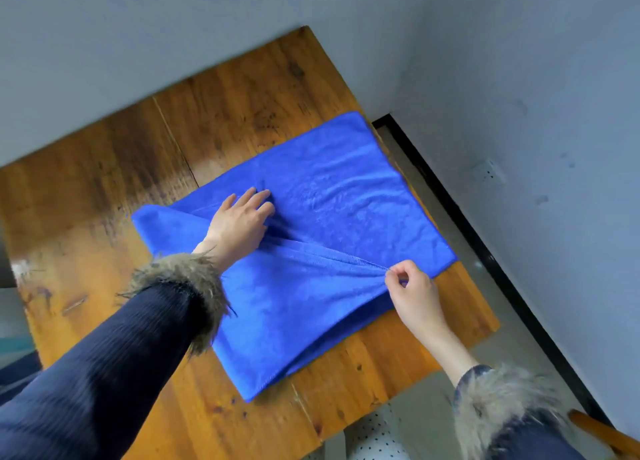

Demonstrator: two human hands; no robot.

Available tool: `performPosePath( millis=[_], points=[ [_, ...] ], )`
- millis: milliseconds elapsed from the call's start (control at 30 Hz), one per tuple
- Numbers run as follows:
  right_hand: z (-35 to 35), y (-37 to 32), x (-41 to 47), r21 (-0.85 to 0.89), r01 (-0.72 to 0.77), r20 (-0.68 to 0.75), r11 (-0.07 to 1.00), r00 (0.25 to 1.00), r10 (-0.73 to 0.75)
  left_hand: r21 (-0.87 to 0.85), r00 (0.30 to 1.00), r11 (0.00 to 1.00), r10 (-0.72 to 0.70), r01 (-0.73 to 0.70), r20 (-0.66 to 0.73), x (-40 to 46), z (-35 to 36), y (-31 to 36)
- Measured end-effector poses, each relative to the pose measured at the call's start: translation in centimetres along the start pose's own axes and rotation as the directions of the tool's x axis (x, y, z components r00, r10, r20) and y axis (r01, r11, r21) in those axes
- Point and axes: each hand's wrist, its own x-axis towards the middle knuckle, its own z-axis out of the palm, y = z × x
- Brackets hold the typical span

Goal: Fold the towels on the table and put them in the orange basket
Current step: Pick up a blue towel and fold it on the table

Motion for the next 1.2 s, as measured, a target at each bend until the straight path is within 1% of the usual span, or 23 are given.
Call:
performPosePath(
  millis=[100, 167, 233, 300, 333, 400, 433, 467, 533, 567, 633, 700, 767, 833, 900, 933, 967, 1033, 1067, 1133, 1200],
  points=[
    [-0.4, 0.7, 0.9, -0.193, 0.012, 0.028, 0.981, 1.000, -0.007, 0.013, 0.995, 0.995, -0.098, 0.098, 0.022, -0.6, -0.1, 0.6],
    [0.1, 0.3, 1.4, -0.262, 0.039, 0.056, 0.964, 0.998, -0.025, -0.003, 0.985, 0.986, -0.168, 0.168, 0.051, -1.6, 0.1, 0.9],
    [0.7, -0.2, 2.0, -0.309, 0.086, 0.114, 0.947, 0.992, -0.053, -0.046, 0.960, 0.962, -0.264, 0.269, 0.091, -2.9, 0.5, 1.1],
    [1.1, -0.5, 2.9, -0.392, 0.141, 0.178, 0.909, 0.981, -0.075, -0.052, 0.924, 0.926, -0.366, 0.374, 0.114, -4.6, 1.1, 1.3],
    [1.3, -0.7, 3.6, -0.464, 0.171, 0.205, 0.869, 0.975, -0.083, -0.057, 0.902, 0.904, -0.415, 0.424, 0.123, -5.5, 1.3, 1.5],
    [1.6, -1.4, 5.3, -0.627, 0.262, 0.238, 0.734, 0.961, -0.139, -0.067, 0.857, 0.860, -0.493, 0.506, 0.152, -7.4, 1.8, 2.4],
    [1.9, -2.0, 6.1, -0.668, 0.303, 0.246, 0.680, 0.952, -0.182, -0.067, 0.837, 0.841, -0.520, 0.537, 0.171, -8.4, 2.0, 3.1],
    [2.1, -2.7, 6.9, -0.686, 0.333, 0.256, 0.647, 0.943, -0.213, -0.066, 0.819, 0.825, -0.542, 0.561, 0.191, -9.3, 2.2, 3.9],
    [2.7, -4.2, 8.2, -0.689, 0.370, 0.298, 0.623, 0.929, -0.221, -0.071, 0.790, 0.801, -0.566, 0.595, 0.235, -11.1, 2.5, 5.7],
    [3.0, -4.8, 8.6, -0.685, 0.382, 0.328, 0.621, 0.922, -0.205, -0.082, 0.784, 0.796, -0.564, 0.599, 0.259, -11.9, 2.6, 6.5],
    [3.5, -5.6, 9.2, -0.676, 0.407, 0.385, 0.614, 0.906, -0.177, -0.128, 0.798, 0.808, -0.520, 0.575, 0.304, -13.4, 3.1, 7.7],
    [3.7, -6.1, 9.5, -0.657, 0.424, 0.391, 0.624, 0.899, -0.199, -0.190, 0.824, 0.824, -0.457, 0.534, 0.334, -14.5, 3.6, 7.9],
    [3.7, -6.1, 9.3, -0.646, 0.443, 0.379, 0.621, 0.893, -0.242, -0.263, 0.839, 0.815, -0.419, 0.516, 0.348, -14.9, 3.9, 7.2],
    [3.3, -5.8, 9.1, -0.632, 0.459, 0.361, 0.625, 0.888, -0.286, -0.289, 0.858, 0.818, -0.413, 0.497, 0.306, -14.8, 3.7, 6.1],
    [2.9, -5.7, 8.7, -0.607, 0.455, 0.313, 0.651, 0.890, -0.331, -0.314, 0.885, 0.830, -0.402, 0.461, 0.237, -15.0, 3.3, 4.7],
    [2.6, -5.8, 8.6, -0.598, 0.447, 0.278, 0.666, 0.894, -0.350, -0.370, 0.898, 0.819, -0.382, 0.438, 0.218, -15.2, 3.0, 3.9],
    [2.3, -5.9, 8.4, -0.588, 0.433, 0.240, 0.683, 0.900, -0.365, -0.472, 0.904, 0.772, -0.366, 0.427, 0.220, -15.4, 2.5, 3.0],
    [1.5, -6.3, 8.0, -0.546, 0.404, 0.161, 0.734, 0.911, -0.381, -0.691, 0.899, 0.581, -0.348, 0.429, 0.265, -15.8, 1.3, 1.2],
    [1.0, -6.5, 7.8, -0.511, 0.394, 0.129, 0.764, 0.914, -0.385, -0.757, 0.897, 0.501, -0.356, 0.419, 0.261, -15.9, 0.7, 0.4],
    [0.1, -6.7, 7.5, -0.440, 0.393, 0.074, 0.808, 0.912, -0.403, -0.818, 0.887, 0.423, -0.412, 0.390, 0.210, -15.8, -0.5, -0.8],
    [-0.8, -7.0, 7.3, -0.387, 0.409, 0.014, 0.826, 0.899, -0.438, -0.855, 0.869, 0.384, -0.474, 0.349, 0.142, -15.3, -1.6, -1.7]
  ],
)
